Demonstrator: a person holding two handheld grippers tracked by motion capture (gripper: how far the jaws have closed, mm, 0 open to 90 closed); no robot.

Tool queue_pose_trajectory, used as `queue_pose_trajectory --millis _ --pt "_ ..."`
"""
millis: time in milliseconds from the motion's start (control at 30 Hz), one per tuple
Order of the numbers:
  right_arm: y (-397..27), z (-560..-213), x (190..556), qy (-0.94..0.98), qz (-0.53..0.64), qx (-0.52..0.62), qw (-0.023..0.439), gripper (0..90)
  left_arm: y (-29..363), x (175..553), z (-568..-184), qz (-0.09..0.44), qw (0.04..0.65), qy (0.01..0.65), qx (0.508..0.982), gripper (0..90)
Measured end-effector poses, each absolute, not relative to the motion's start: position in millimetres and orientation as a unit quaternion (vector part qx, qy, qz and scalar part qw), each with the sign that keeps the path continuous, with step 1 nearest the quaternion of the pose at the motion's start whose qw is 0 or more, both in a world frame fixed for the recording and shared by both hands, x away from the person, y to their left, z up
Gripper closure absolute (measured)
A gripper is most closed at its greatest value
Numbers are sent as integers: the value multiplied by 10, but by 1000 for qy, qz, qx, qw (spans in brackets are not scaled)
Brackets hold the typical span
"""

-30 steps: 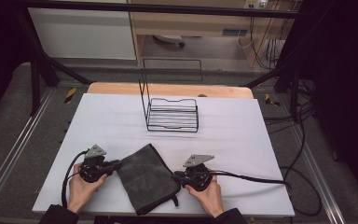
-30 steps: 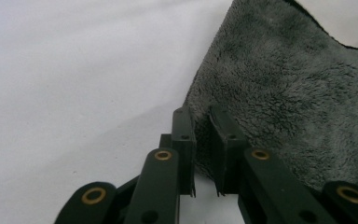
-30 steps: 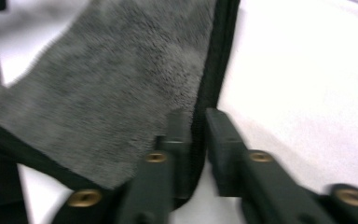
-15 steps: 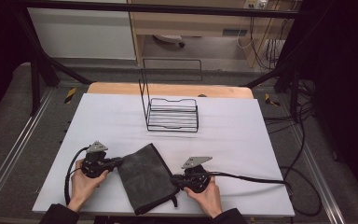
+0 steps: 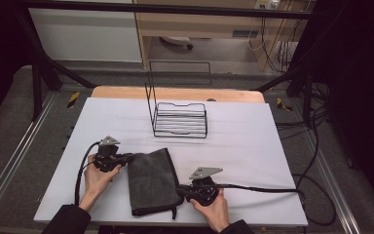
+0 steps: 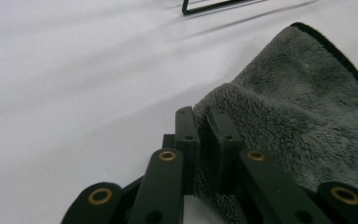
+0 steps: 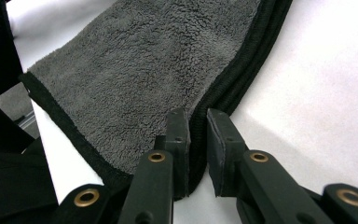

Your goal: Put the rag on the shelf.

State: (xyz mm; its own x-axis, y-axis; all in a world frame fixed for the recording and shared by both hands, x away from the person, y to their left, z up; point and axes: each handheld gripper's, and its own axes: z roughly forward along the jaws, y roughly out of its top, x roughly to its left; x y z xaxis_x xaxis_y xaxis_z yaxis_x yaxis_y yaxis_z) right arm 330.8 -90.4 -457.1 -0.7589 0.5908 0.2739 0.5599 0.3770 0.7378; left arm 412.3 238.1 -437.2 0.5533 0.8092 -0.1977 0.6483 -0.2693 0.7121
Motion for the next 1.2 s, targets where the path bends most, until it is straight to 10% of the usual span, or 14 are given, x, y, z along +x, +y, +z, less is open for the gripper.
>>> queue_pose_trajectory --millis 333,667,867,1200 --pt "-961 -4367 3577 809 477 336 71 459 2555 3873 -4240 135 416 461 772 507" --pt "-671 -4367 4208 800 476 357 79 444 2438 3344 -4268 103 376 437 811 277" --pt "-476 -4461 4451 815 454 350 79 428 2272 3176 -4331 83 367 417 828 273" --pt "-317 -4606 4574 826 445 344 42 525 2201 3077 -4409 64 364 417 830 529"
